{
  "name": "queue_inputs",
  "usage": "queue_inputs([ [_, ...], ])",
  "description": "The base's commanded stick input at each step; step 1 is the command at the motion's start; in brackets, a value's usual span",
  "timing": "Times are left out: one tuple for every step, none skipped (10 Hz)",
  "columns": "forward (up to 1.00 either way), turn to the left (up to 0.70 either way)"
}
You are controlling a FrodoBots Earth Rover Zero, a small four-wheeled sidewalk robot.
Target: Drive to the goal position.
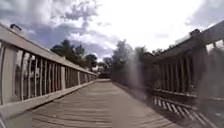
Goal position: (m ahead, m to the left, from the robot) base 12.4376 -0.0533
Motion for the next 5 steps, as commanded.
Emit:
queue_inputs([
  [0.69, 0.01],
  [0.69, 0.01],
  [0.69, 0.01],
  [0.69, 0.01],
  [0.69, 0.01],
])
